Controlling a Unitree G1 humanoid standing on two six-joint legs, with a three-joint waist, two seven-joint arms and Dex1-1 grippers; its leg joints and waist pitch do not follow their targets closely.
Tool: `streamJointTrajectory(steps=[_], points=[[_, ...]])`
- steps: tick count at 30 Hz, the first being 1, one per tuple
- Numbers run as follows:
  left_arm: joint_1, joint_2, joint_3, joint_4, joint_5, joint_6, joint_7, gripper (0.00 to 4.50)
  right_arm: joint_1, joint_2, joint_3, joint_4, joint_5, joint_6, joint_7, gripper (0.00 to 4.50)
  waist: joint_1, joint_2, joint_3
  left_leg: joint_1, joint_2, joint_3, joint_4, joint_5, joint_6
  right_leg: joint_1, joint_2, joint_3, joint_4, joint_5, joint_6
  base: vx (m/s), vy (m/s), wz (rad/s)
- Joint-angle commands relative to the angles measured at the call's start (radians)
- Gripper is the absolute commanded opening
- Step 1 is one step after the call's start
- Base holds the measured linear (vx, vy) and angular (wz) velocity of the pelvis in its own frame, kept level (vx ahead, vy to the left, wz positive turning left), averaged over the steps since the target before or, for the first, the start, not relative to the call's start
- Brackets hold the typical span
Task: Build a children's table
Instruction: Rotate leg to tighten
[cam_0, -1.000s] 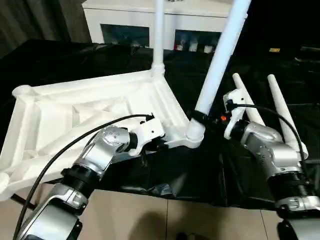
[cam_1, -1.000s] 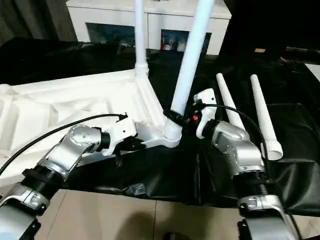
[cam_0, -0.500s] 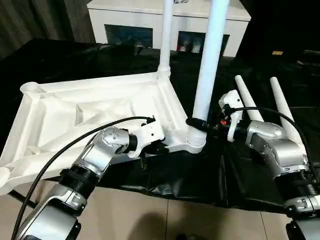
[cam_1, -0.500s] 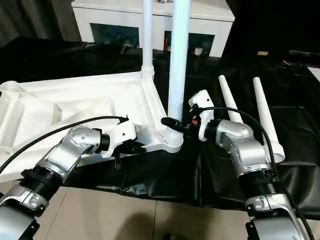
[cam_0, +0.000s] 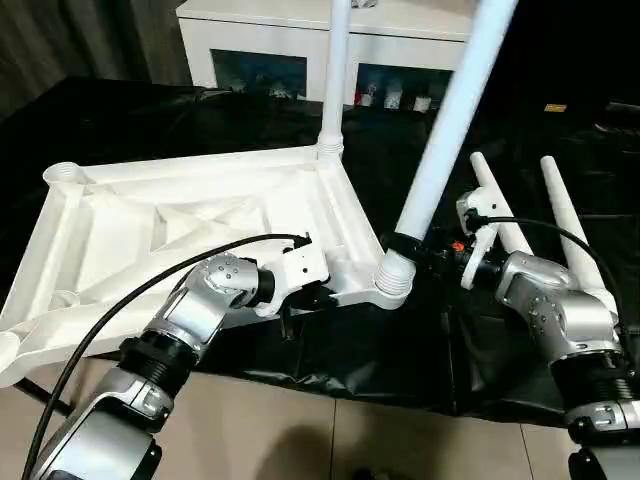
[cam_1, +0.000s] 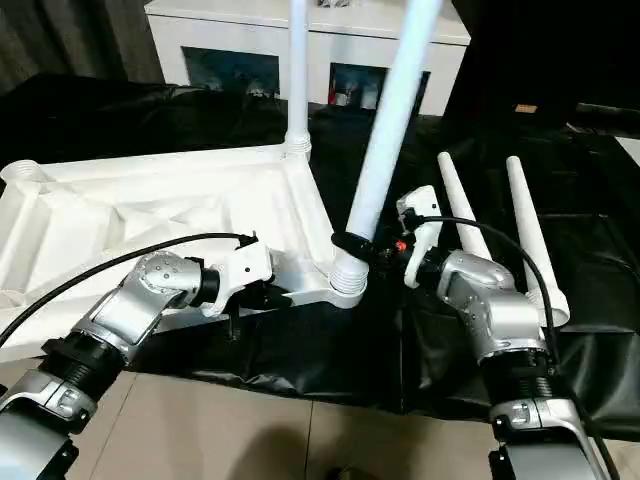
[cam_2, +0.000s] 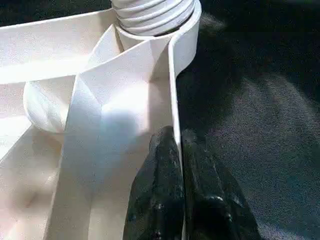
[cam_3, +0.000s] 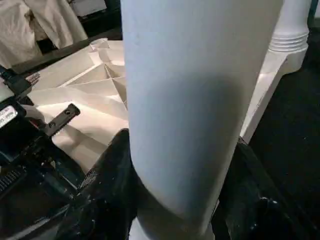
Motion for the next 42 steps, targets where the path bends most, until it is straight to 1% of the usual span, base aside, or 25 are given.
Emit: streamJointTrajectory(steps=[1,7,8,9,10,12,13,14,15,16,17,19,21,23,24,25,26,28,30,31,32,34,35,38,42], points=[[-0.024,0.016,0.029,-0.037,-0.012,-0.051,0.005,0.0,0.027,-0.018,-0.016,0.085,-0.028,0.077,-0.037,1.82,0.002,-0.004,-0.07,-0.023,0.043,0.0,-0.063,0.12,0.155,0.088,-0.062,0.059,-0.04,-0.19,-0.234,0.0,0.0,0.0],[-0.025,0.012,0.035,-0.035,-0.013,-0.053,0.011,0.0,0.092,-0.006,-0.043,0.042,-0.008,0.068,-0.072,1.82,0.012,-0.003,-0.071,-0.02,0.044,0.001,-0.062,0.138,0.159,0.086,-0.063,0.059,-0.038,-0.176,-0.232,0.0,0.0,0.0],[-0.026,0.014,0.036,-0.034,-0.012,-0.053,0.012,0.0,0.112,0.002,-0.052,0.023,-0.001,0.065,-0.085,1.82,0.015,0.002,-0.071,-0.019,0.044,0.0,-0.061,0.14,0.158,0.086,-0.063,0.059,-0.037,-0.175,-0.232,0.0,0.0,0.0],[-0.026,0.014,0.036,-0.034,-0.012,-0.053,0.012,0.0,0.112,0.002,-0.052,0.023,-0.001,0.065,-0.085,1.82,0.017,-0.001,-0.071,-0.018,0.045,0.001,-0.062,0.139,0.155,0.085,-0.063,0.059,-0.038,-0.179,-0.228,0.0,0.0,0.0],[-0.025,0.015,0.037,-0.035,-0.012,-0.053,0.012,0.0,0.127,0.01,-0.059,0.01,0.004,0.065,-0.096,1.82,0.02,0.005,-0.07,-0.019,0.044,0.0,-0.063,0.131,0.148,0.086,-0.063,0.059,-0.039,-0.189,-0.226,0.0,0.0,0.0],[-0.024,0.017,0.039,-0.037,-0.013,-0.052,0.011,0.0,0.154,0.025,-0.066,-0.014,0.007,0.059,-0.115,1.82,0.02,0.005,-0.07,-0.019,0.044,0.001,-0.064,0.114,0.135,0.087,-0.063,0.059,-0.043,-0.198,-0.218,0.0,0.0,0.0],[-0.024,0.019,0.039,-0.036,-0.013,-0.054,0.01,0.0,0.177,0.04,-0.07,-0.036,0.01,0.054,-0.131,1.82,0.021,0.015,-0.069,-0.019,0.043,-0.001,-0.065,0.104,0.125,0.087,-0.061,0.058,-0.043,-0.2,-0.217,0.0,0.0,0.0],[-0.025,0.02,0.039,-0.034,-0.012,-0.055,0.009,0.0,0.197,0.052,-0.07,-0.056,0.006,0.043,-0.148,1.82,0.019,0.012,-0.068,-0.021,0.043,0.0,-0.066,0.099,0.122,0.087,-0.061,0.058,-0.046,-0.201,-0.212,0.0,0.0,0.0],[-0.026,0.02,0.039,-0.032,-0.012,-0.056,0.009,0.0,0.206,0.056,-0.068,-0.065,0.003,0.037,-0.154,1.82,0.02,0.014,-0.068,-0.021,0.042,0.0,-0.067,0.083,0.11,0.087,-0.061,0.058,-0.049,-0.207,-0.205,0.0,0.0,0.0],[-0.027,0.021,0.039,-0.03,-0.011,-0.057,0.009,0.0,0.221,0.063,-0.065,-0.08,-0.004,0.027,-0.166,1.82,0.019,0.012,-0.069,-0.022,0.04,0.0,-0.068,0.07,0.099,0.09,-0.06,0.057,-0.049,-0.216,-0.199,0.0,0.0,0.0],[-0.03,0.02,0.038,-0.026,-0.011,-0.059,0.008,0.0,0.237,0.064,-0.052,-0.104,-0.016,0.017,-0.174,1.82,0.02,0.021,-0.067,-0.023,0.04,-0.002,-0.069,0.066,0.094,0.09,-0.06,0.057,-0.05,-0.22,-0.197,0.0,0.0,0.0],[-0.039,0.017,0.037,-0.015,-0.009,-0.063,0.009,0.0,0.261,0.059,-0.02,-0.159,-0.051,0.006,-0.189,1.82,0.018,0.017,-0.066,-0.022,0.039,0.0,-0.071,0.042,0.081,0.091,-0.056,0.056,-0.055,-0.239,-0.183,0.0,0.0,0.0],[-0.041,0.016,0.036,-0.012,-0.008,-0.064,0.009,0.0,0.266,0.054,-0.008,-0.176,-0.061,0.006,-0.189,1.82,0.015,0.02,-0.064,-0.022,0.04,-0.002,-0.074,0.016,0.067,0.09,-0.056,0.056,-0.058,-0.259,-0.175,0.0,0.0,0.0],[-0.045,0.011,0.035,-0.009,-0.008,-0.065,0.01,0.0,0.274,0.035,0.034,-0.214,-0.089,0.01,-0.172,1.82,0.016,0.018,-0.064,-0.022,0.039,-0.001,-0.074,0.007,0.065,0.091,-0.055,0.056,-0.06,-0.264,-0.169,0.0,0.0,0.0],[-0.045,0.011,0.035,-0.009,-0.008,-0.065,0.01,0.0,0.274,0.033,0.038,-0.218,-0.091,0.011,-0.17,1.82,0.015,0.018,-0.064,-0.022,0.039,-0.001,-0.075,0.006,0.065,0.091,-0.056,0.057,-0.06,-0.261,-0.168,0.0,0.0,0.0],[-0.046,0.01,0.034,-0.008,-0.008,-0.065,0.011,0.0,0.274,0.022,0.063,-0.233,-0.104,0.016,-0.155,1.82,0.015,0.013,-0.065,-0.023,0.039,-0.001,-0.074,0.011,0.067,0.092,-0.056,0.057,-0.058,-0.253,-0.168,0.0,0.0,0.0],[-0.047,0.01,0.034,-0.008,-0.008,-0.066,0.011,0.0,0.272,0.019,0.069,-0.235,-0.107,0.017,-0.151,1.82,0.015,0.013,-0.065,-0.023,0.039,-0.001,-0.074,0.011,0.067,0.092,-0.056,0.057,-0.058,-0.253,-0.168,0.0,0.0,0.0],[-0.047,0.012,0.031,-0.008,-0.005,-0.068,0.009,0.0,0.237,-0.007,0.113,-0.224,-0.119,0.042,-0.108,1.82,0.013,0.015,-0.065,-0.023,0.039,-0.003,-0.074,0.011,0.072,0.092,-0.055,0.056,-0.055,-0.259,-0.169,0.0,0.0,0.0],[-0.047,0.013,0.031,-0.008,-0.005,-0.069,0.009,0.0,0.229,-0.012,0.121,-0.22,-0.121,0.049,-0.098,1.82,0.013,0.015,-0.063,-0.024,0.038,-0.001,-0.074,0.004,0.075,0.092,-0.056,0.057,-0.059,-0.271,-0.167,0.0,0.0,0.0],[-0.044,0.015,0.03,-0.011,-0.005,-0.069,0.006,0.0,0.211,-0.026,0.141,-0.206,-0.13,0.063,-0.077,1.82,0.014,0.006,-0.064,-0.025,0.038,-0.001,-0.073,0.006,0.079,0.092,-0.057,0.058,-0.058,-0.273,-0.167,0.0,0.0,0.0],[-0.043,0.015,0.03,-0.011,-0.005,-0.069,0.006,0.0,0.203,-0.033,0.15,-0.2,-0.134,0.071,-0.067,1.82,0.014,0.01,-0.064,-0.025,0.038,-0.003,-0.074,0.01,0.08,0.093,-0.057,0.057,-0.055,-0.272,-0.17,0.0,0.0,0.0],[-0.04,0.017,0.03,-0.013,-0.004,-0.07,0.005,0.0,0.171,-0.056,0.183,-0.168,-0.143,0.112,-0.021,1.82,0.014,0.01,-0.065,-0.024,0.039,-0.002,-0.072,0.016,0.086,0.092,-0.057,0.058,-0.056,-0.267,-0.173,0.0,0.0,0.0],[-0.039,0.016,0.03,-0.014,-0.004,-0.068,0.005,0.0,0.167,-0.061,0.188,-0.162,-0.141,0.129,-0.015,1.82,0.013,0.001,-0.065,-0.026,0.039,-0.001,-0.071,0.026,0.094,0.092,-0.057,0.059,-0.055,-0.255,-0.176,0.0,0.0,0.0],[-0.034,0.015,0.03,-0.022,-0.005,-0.064,0.009,0.0,0.16,-0.059,0.187,-0.123,-0.124,0.17,0.001,1.82,0.016,0.004,-0.066,-0.024,0.042,-0.002,-0.071,0.042,0.101,0.09,-0.059,0.058,-0.05,-0.244,-0.184,0.0,0.0,0.0],[-0.026,0.017,0.031,-0.026,-0.006,-0.063,0.01,0.0,0.153,-0.042,0.173,-0.055,-0.124,0.178,-0.006,1.82,0.015,0.004,-0.066,-0.024,0.042,-0.001,-0.071,0.035,0.098,0.089,-0.06,0.058,-0.055,-0.26,-0.182,0.0,0.0,0.0]])
